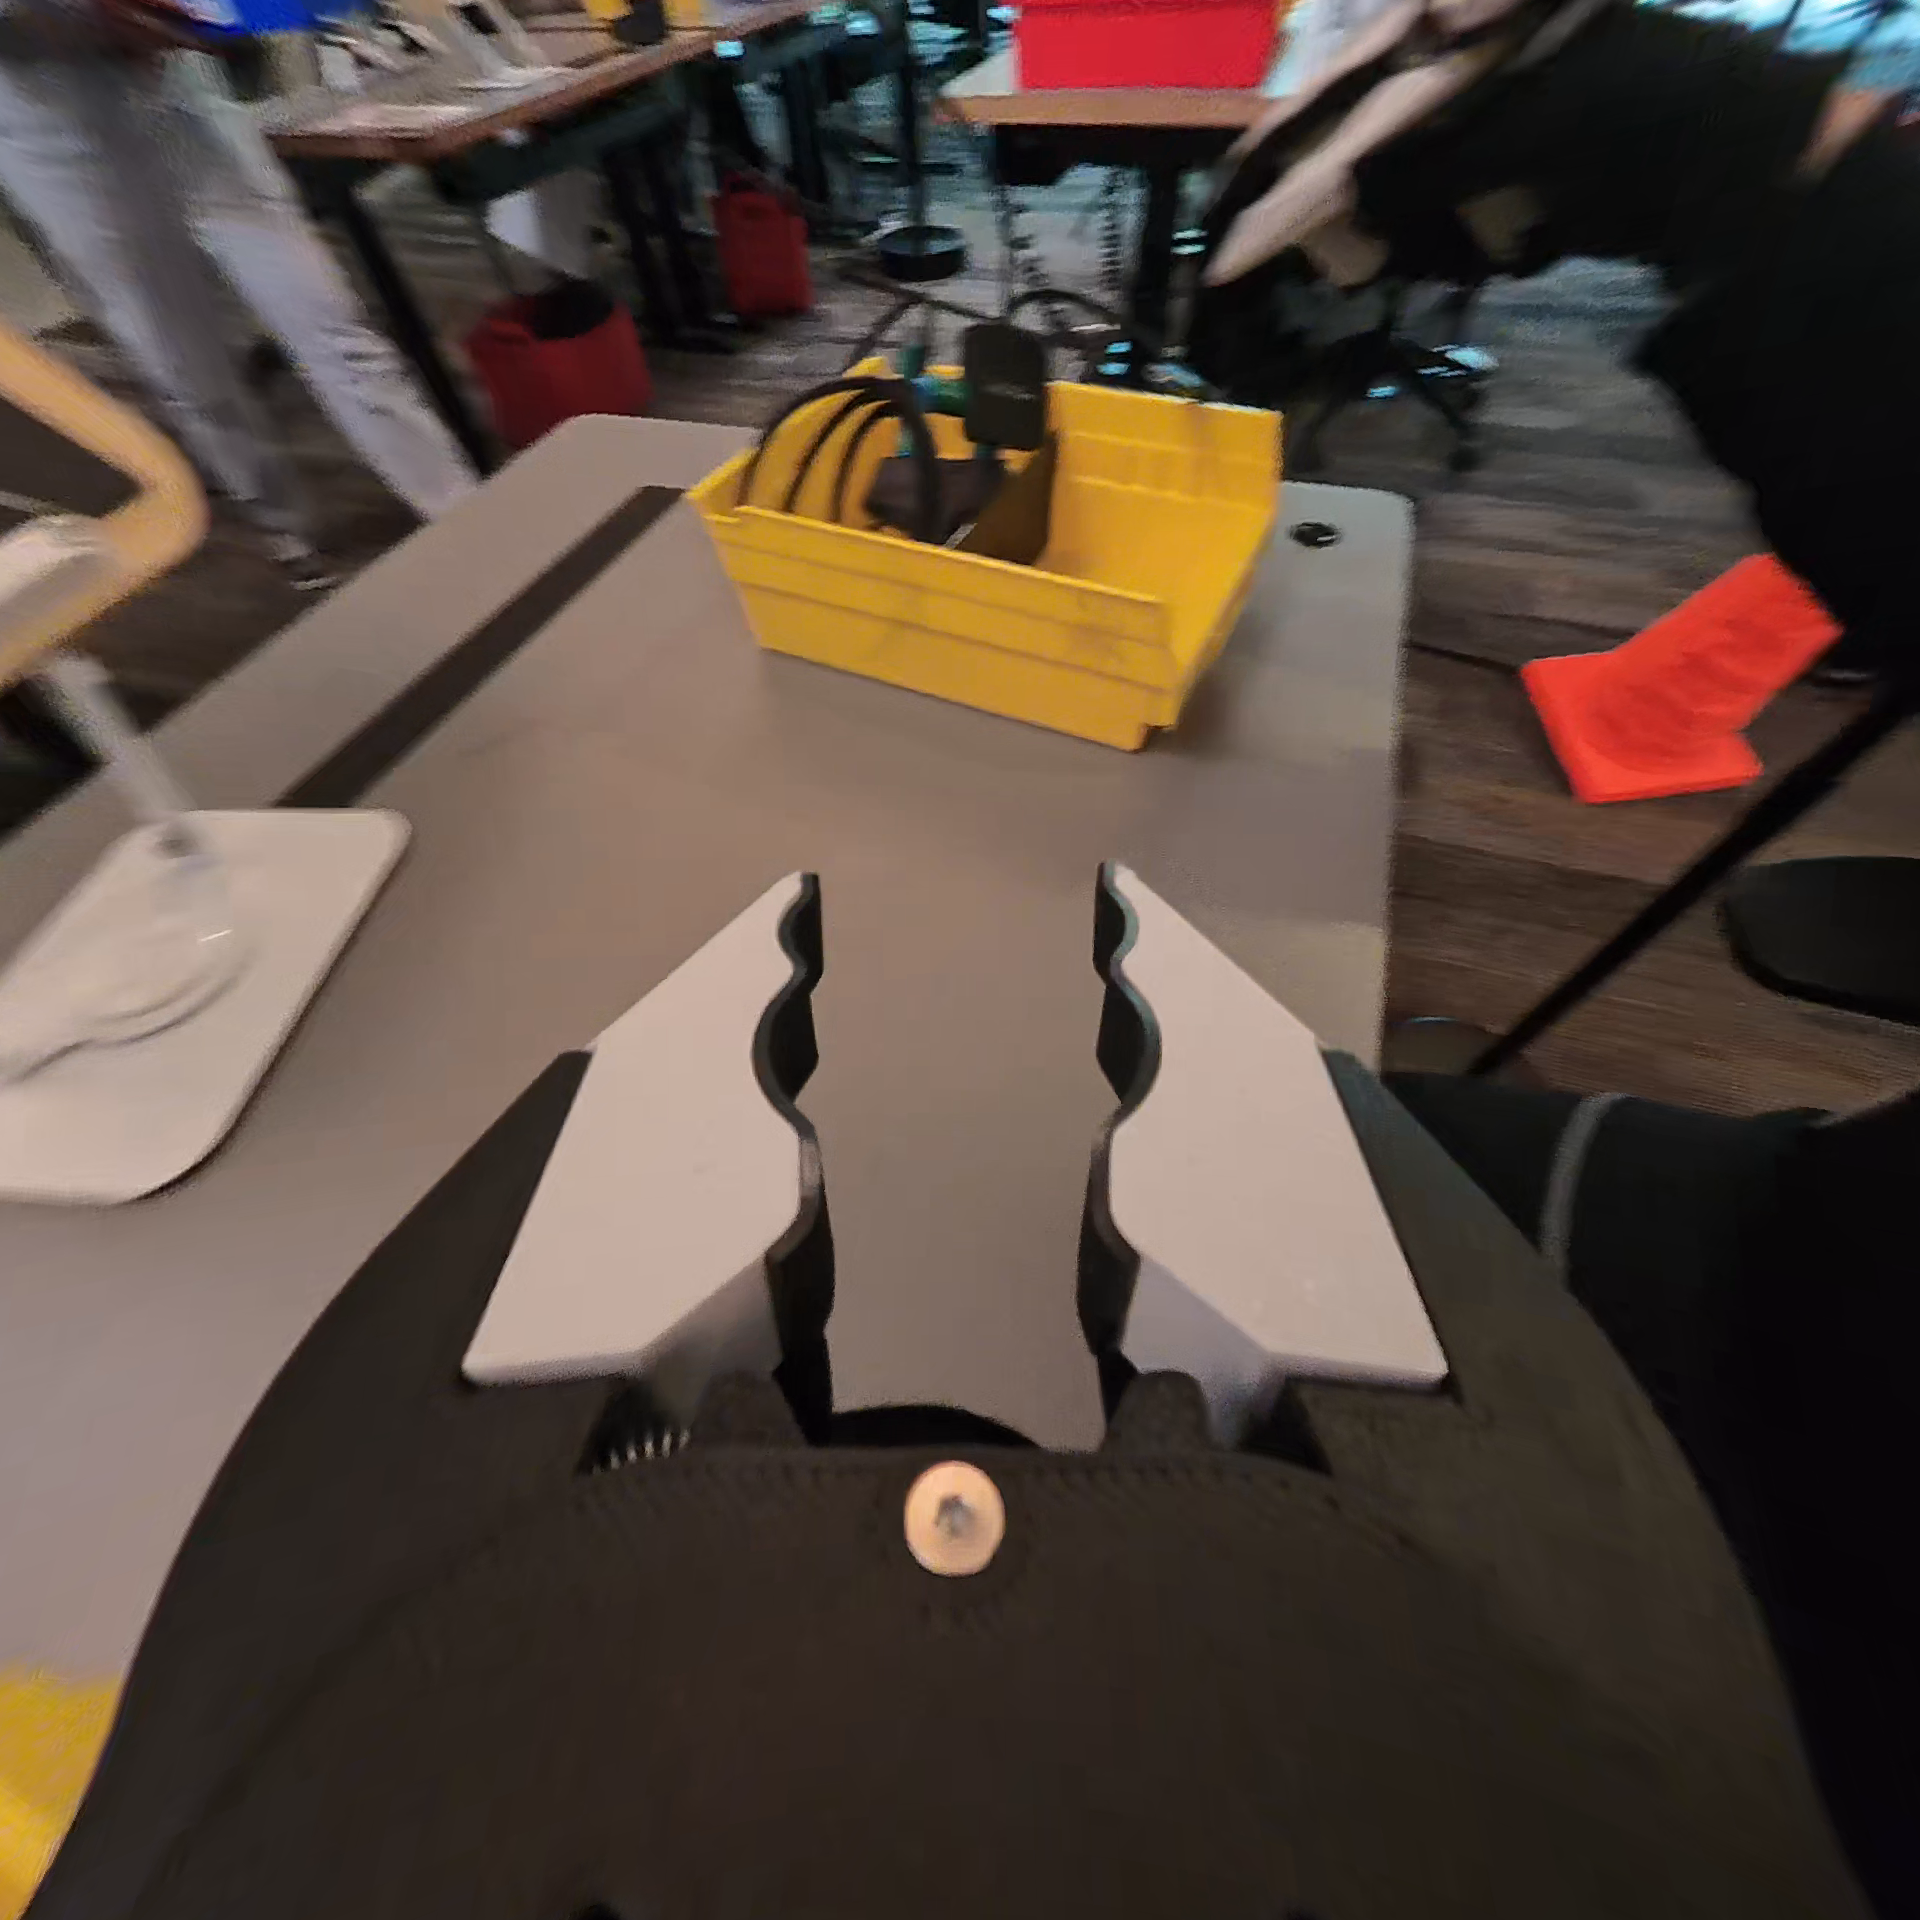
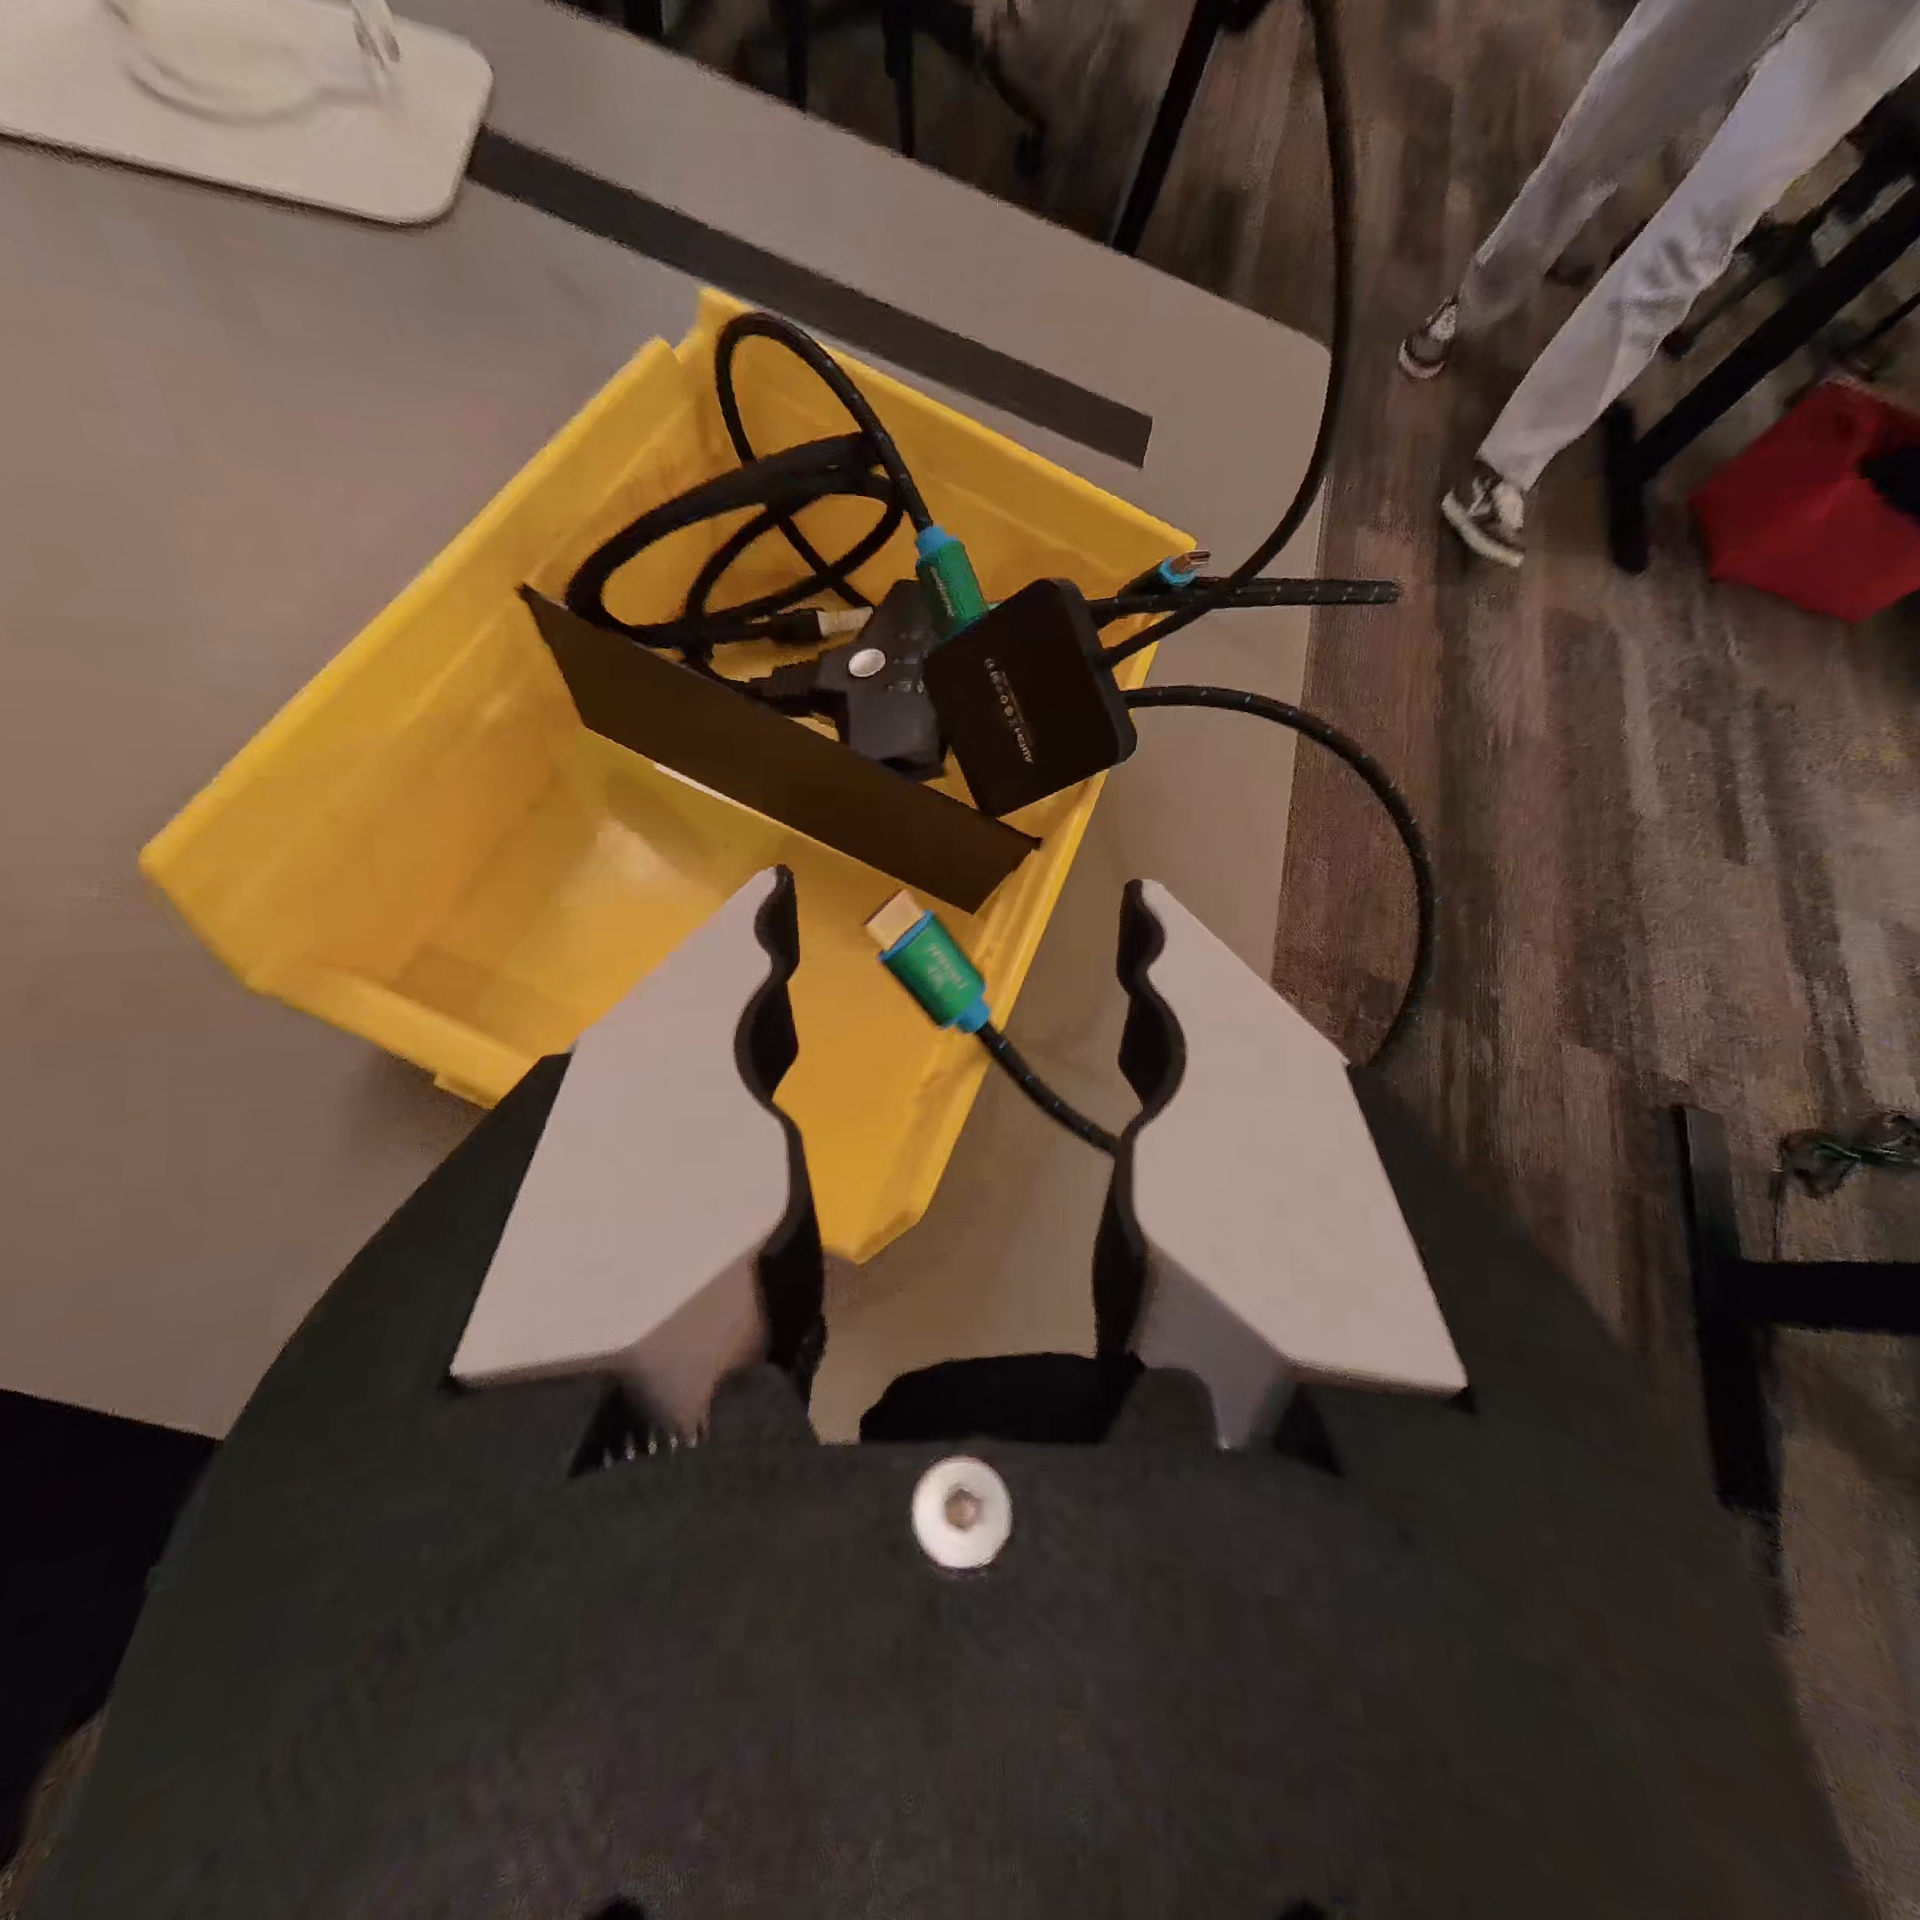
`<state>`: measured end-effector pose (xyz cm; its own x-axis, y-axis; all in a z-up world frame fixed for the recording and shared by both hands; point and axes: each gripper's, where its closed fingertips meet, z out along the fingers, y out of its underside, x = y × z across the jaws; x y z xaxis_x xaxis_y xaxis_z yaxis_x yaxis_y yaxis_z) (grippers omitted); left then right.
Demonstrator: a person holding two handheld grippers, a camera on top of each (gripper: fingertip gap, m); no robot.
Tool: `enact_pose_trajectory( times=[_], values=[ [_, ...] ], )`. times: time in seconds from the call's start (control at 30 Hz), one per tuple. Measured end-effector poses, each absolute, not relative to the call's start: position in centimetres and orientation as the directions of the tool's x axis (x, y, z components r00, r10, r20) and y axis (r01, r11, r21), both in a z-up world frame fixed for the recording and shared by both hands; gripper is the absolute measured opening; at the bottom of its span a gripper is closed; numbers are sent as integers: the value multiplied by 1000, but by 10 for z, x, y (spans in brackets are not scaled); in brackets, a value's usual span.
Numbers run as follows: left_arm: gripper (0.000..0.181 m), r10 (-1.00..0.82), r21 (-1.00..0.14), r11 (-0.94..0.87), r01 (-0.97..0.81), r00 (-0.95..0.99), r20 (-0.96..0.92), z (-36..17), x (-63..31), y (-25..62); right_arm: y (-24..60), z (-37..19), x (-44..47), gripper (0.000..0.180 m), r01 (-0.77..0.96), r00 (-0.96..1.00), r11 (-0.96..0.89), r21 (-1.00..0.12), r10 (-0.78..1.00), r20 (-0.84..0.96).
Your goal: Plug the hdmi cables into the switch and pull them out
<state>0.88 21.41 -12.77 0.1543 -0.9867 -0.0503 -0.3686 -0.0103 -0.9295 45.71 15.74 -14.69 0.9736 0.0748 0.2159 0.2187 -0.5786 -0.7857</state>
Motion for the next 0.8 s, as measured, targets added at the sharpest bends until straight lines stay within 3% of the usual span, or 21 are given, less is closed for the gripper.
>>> enact_pose_trajectory(
  times=[0.13,0.23,0.43,0.6,0.8],
  values=[
    [60,-911,-921,-53,-386,397,-114,-123,-60,245,127,-171,463,52,195,974,-576,-794,15,228],
    [64,-814,-944,-144,-296,578,-57,-116,-127,263,118,-185,476,49,113,984,-509,-853,-60,166],
    [76,-487,-928,-299,-223,872,-53,-151,-286,284,118,-236,477,68,43,995,-558,-829,-50,86],
    [80,-257,-902,-366,-231,956,-141,-185,-379,281,135,-253,481,68,46,991,-569,-821,-75,107],
    [87,-206,-865,-464,-191,973,-105,-234,-410,288,153,-265,479,53,47,991,-576,-816,-73,109]
  ],
)
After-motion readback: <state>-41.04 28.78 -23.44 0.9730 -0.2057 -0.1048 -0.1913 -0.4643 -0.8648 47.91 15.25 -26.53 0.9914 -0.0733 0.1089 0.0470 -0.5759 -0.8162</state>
